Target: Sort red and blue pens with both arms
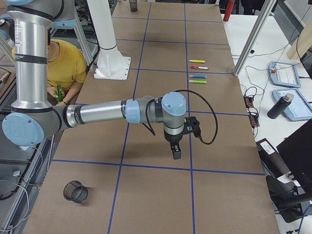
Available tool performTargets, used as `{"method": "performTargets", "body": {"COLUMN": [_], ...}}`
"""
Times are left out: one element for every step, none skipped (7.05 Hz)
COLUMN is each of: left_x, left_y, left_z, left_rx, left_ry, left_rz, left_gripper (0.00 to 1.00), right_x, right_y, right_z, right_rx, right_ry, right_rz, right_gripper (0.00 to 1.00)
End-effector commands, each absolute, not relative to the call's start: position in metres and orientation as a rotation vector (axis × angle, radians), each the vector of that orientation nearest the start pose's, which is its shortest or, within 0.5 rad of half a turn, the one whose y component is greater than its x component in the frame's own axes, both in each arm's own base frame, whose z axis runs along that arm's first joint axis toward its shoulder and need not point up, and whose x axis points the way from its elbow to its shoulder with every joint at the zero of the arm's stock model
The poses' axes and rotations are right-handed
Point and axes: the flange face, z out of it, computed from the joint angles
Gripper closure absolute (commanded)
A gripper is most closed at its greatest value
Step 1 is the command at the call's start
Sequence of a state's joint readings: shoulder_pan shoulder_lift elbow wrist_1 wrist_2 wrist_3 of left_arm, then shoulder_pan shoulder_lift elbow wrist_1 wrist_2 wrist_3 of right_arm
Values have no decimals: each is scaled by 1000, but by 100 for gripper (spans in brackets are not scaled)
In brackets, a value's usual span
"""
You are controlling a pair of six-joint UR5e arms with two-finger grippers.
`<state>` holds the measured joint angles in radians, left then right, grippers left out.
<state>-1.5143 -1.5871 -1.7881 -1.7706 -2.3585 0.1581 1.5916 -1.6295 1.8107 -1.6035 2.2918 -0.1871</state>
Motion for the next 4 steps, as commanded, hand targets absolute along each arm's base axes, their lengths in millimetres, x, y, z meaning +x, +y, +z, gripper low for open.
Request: {"method": "performTargets", "body": {"left_x": [-26,-12,-8,29], "left_y": [-563,-581,-594,-598], "left_z": [487,483,460,445], "left_rx": [582,529,502,489], "left_ry": [780,857,902,929], "left_rz": [414,356,259,276], "left_gripper": [0,0,0,0], "right_x": [73,73,72,71], "right_y": [-489,-490,-492,-496], "right_z": [580,587,586,572], "right_rx": [348,338,338,367], "right_ry": [-718,-723,-727,-735], "right_rz": [-260,-256,-256,-269], "right_gripper": [0,0,0,0]}}
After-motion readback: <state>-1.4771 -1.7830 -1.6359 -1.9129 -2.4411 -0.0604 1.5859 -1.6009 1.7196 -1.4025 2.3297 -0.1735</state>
